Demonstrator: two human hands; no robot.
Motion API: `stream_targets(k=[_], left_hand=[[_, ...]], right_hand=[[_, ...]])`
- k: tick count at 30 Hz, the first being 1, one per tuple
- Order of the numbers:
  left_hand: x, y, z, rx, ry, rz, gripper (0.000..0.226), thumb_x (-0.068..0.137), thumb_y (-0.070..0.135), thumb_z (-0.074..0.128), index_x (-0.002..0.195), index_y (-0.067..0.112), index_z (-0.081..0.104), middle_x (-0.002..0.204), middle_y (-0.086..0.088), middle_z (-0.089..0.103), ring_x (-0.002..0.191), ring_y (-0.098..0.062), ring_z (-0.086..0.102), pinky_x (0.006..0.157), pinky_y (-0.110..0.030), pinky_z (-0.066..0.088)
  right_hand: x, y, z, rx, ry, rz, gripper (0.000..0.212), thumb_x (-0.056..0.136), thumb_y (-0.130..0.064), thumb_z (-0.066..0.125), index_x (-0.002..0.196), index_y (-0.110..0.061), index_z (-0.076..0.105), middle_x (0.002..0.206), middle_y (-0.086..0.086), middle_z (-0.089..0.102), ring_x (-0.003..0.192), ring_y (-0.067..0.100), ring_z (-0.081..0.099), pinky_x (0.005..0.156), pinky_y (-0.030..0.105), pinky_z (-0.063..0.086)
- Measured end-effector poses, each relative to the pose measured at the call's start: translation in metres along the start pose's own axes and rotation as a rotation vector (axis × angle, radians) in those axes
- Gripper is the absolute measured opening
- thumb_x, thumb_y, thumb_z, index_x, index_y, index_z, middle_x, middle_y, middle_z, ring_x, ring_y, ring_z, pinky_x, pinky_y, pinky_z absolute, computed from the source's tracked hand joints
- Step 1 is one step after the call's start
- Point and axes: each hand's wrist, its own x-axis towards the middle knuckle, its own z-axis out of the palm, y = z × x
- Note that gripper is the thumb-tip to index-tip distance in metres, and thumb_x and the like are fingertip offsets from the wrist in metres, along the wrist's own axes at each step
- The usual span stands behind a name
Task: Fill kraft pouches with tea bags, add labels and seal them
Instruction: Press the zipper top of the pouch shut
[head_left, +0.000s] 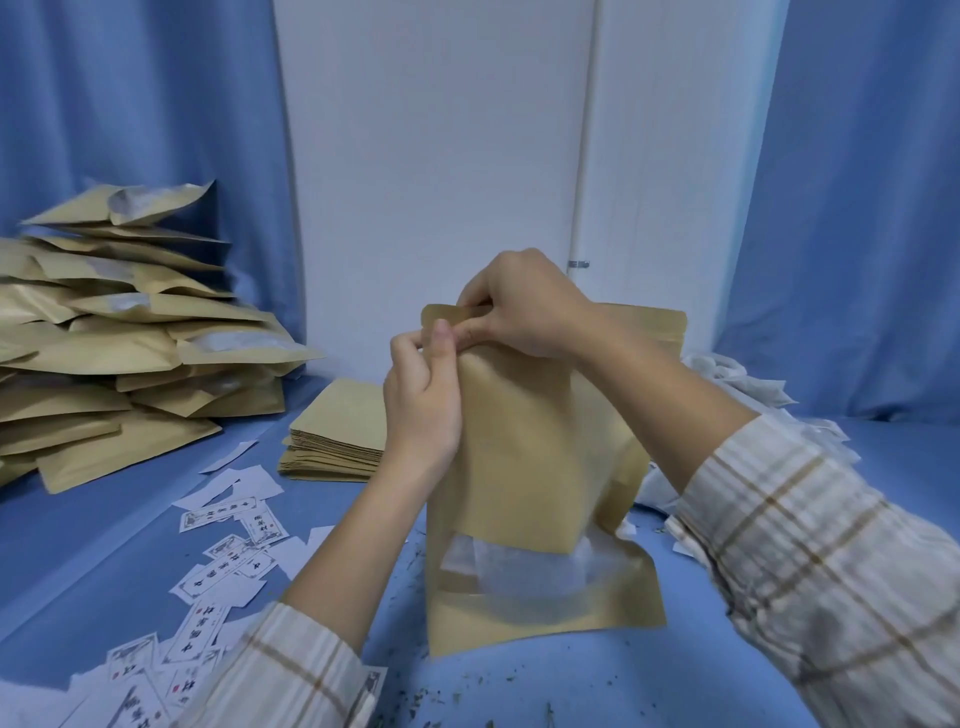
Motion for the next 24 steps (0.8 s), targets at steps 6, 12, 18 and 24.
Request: stream_targets(k=[6, 12, 18, 24], left_hand=[[0.004, 0.0, -0.006, -0.151, 0.097, 0.011, 0.022, 0.095, 0.03, 0.051, 0.074, 0.024, 0.051, 0.051, 0.019, 0.048, 0.047, 0.005, 0.041, 0.048, -0.01, 0.032], [-0.001, 0.004, 0.0, -0.123, 0.099, 0.075, 0.025, 0.095, 0.029, 0.052, 0.07, 0.027, 0.049, 0.043, 0.013, 0.035, 0.043, -0.001, 0.031, 0.045, -0.015, 0.024], [0.002, -0.001, -0.008, -0.091, 0.085, 0.106, 0.025, 0.095, 0.03, 0.05, 0.071, 0.026, 0.047, 0.045, 0.012, 0.029, 0.042, -0.003, 0.026, 0.043, -0.015, 0.02], [0.005, -0.001, -0.011, -0.116, 0.081, 0.073, 0.024, 0.095, 0.028, 0.051, 0.071, 0.025, 0.049, 0.043, 0.013, 0.033, 0.041, -0.002, 0.027, 0.041, -0.012, 0.02]], right_hand=[[-0.02, 0.026, -0.007, -0.255, 0.002, 0.001, 0.055, 0.065, -0.069, 0.063, 0.058, -0.022, 0.036, 0.057, -0.008, 0.04, 0.058, 0.011, 0.038, 0.048, 0.027, 0.021], [-0.033, 0.041, 0.0, -0.241, 0.154, -0.046, 0.063, 0.062, -0.066, 0.065, 0.056, -0.017, 0.026, 0.048, -0.002, 0.028, 0.051, 0.016, 0.031, 0.046, 0.022, 0.021], [-0.037, 0.06, -0.011, -0.306, 0.18, 0.058, 0.065, 0.061, -0.072, 0.058, 0.049, -0.018, 0.023, 0.044, -0.001, 0.028, 0.052, 0.019, 0.03, 0.045, 0.027, 0.02], [-0.041, 0.062, -0.001, -0.283, 0.255, -0.118, 0.055, 0.073, -0.055, 0.064, 0.053, -0.012, 0.036, 0.049, 0.005, 0.036, 0.055, 0.027, 0.035, 0.053, 0.029, 0.026]])
